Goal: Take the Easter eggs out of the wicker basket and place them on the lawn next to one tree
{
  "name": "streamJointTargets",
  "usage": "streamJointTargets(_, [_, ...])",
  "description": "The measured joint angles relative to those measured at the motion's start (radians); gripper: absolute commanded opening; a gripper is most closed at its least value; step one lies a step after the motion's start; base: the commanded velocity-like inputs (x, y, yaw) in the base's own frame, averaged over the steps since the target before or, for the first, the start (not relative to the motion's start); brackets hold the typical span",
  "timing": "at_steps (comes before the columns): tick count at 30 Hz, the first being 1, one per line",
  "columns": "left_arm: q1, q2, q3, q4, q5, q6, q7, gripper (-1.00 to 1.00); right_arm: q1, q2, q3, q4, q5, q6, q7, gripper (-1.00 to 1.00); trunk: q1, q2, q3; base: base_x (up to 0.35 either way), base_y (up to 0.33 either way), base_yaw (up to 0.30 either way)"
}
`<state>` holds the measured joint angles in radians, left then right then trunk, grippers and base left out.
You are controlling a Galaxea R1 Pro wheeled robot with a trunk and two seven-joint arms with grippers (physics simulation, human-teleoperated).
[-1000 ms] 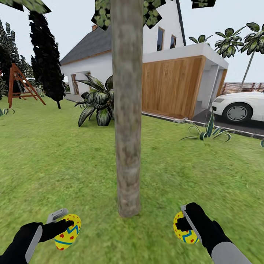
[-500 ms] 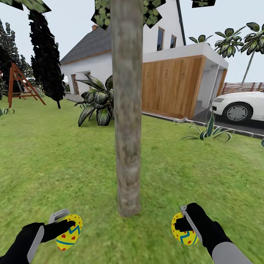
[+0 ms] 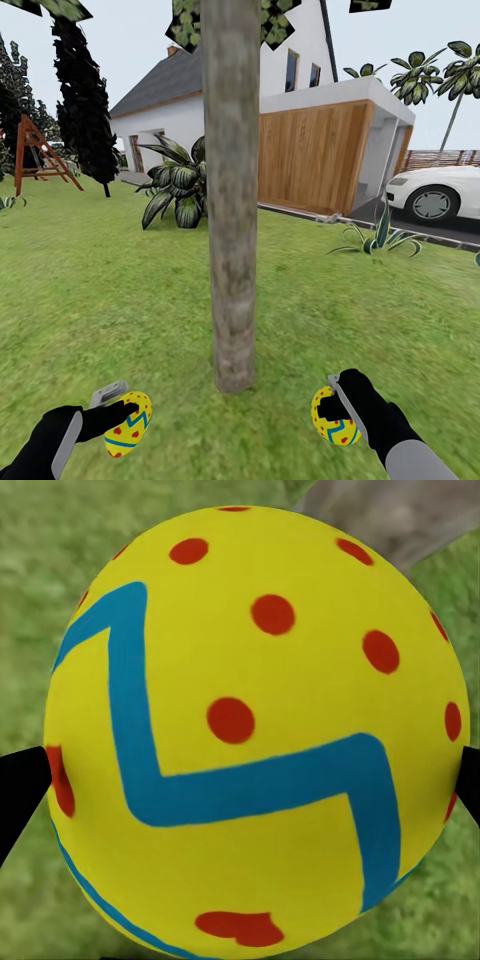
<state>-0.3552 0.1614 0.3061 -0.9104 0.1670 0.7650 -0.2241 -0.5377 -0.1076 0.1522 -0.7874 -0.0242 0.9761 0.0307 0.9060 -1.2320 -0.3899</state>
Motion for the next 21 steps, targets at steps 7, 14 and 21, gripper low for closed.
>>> streamJointTargets(7, [0.000,-0.007,-0.001,0.018,0.000,-0.006,0.001,-1.00,0.000,0.002,0.000,0.001,0.000,0.000,0.000,-1.00,0.027,-0.049,-0.022,0.000,0.000,0.000])
streamJointTargets(14, [0.000,-0.008,-0.001,0.018,0.000,-0.006,0.002,-1.00,0.000,0.002,0.000,0.001,0.001,0.000,0.000,-1.00,0.054,-0.098,-0.043,0.000,0.000,0.000])
streamJointTargets(21, [0.000,-0.014,-0.001,0.019,-0.001,-0.006,0.002,-1.00,0.000,0.003,0.000,0.002,0.001,0.000,0.000,-1.00,0.081,-0.147,-0.064,0.000,0.000,0.000])
